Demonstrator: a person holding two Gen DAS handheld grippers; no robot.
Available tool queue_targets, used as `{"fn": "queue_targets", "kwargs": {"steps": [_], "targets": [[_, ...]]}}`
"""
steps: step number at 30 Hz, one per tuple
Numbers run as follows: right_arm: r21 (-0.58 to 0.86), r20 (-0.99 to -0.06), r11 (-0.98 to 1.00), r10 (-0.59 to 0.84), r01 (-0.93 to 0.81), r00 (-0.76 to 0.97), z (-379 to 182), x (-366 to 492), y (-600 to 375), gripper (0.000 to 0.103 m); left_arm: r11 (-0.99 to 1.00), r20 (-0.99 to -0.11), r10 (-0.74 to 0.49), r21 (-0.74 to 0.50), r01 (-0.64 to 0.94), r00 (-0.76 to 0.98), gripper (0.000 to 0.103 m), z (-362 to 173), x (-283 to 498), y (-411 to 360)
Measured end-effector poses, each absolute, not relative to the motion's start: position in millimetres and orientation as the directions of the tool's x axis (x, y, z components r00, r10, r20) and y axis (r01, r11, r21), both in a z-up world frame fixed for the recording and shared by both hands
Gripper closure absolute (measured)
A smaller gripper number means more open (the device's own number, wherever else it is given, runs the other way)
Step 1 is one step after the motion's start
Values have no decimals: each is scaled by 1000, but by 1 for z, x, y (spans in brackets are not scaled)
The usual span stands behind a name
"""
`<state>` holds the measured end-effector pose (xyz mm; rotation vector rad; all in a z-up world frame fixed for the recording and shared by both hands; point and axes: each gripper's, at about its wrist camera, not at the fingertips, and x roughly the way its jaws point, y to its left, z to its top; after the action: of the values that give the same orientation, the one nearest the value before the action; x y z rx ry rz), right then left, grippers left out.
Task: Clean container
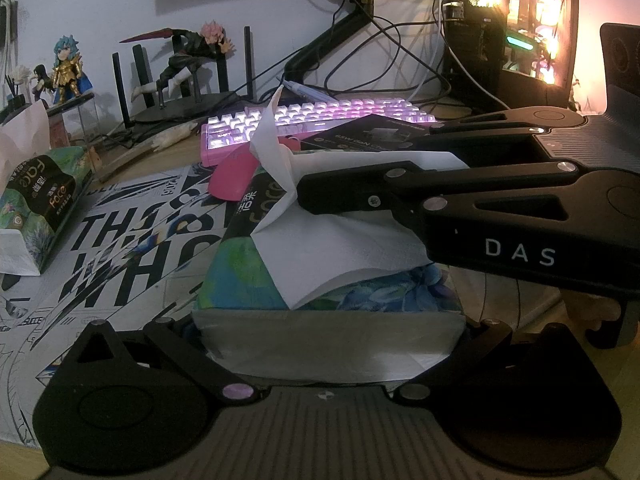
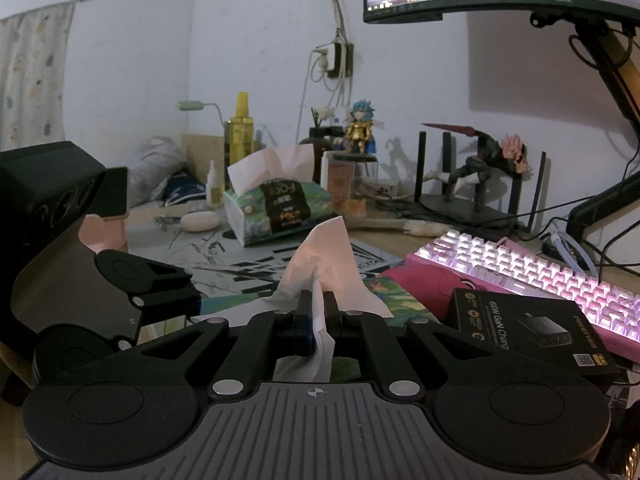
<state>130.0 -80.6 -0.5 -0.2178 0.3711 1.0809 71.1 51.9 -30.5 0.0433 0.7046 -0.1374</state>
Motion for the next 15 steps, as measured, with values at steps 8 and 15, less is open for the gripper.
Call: {"fn": "queue_targets", "kwargs": {"steps": [8,15], "targets": [[4,-398,458,816,-889,418,-1,129,-79,98,990,-648,-111,-7,140,753,0,-30,71,52],[5,-397,458,816,-889,419,-1,129,-80,98,990,-648,-111,-7,140,753,0,-30,71,52]]}}
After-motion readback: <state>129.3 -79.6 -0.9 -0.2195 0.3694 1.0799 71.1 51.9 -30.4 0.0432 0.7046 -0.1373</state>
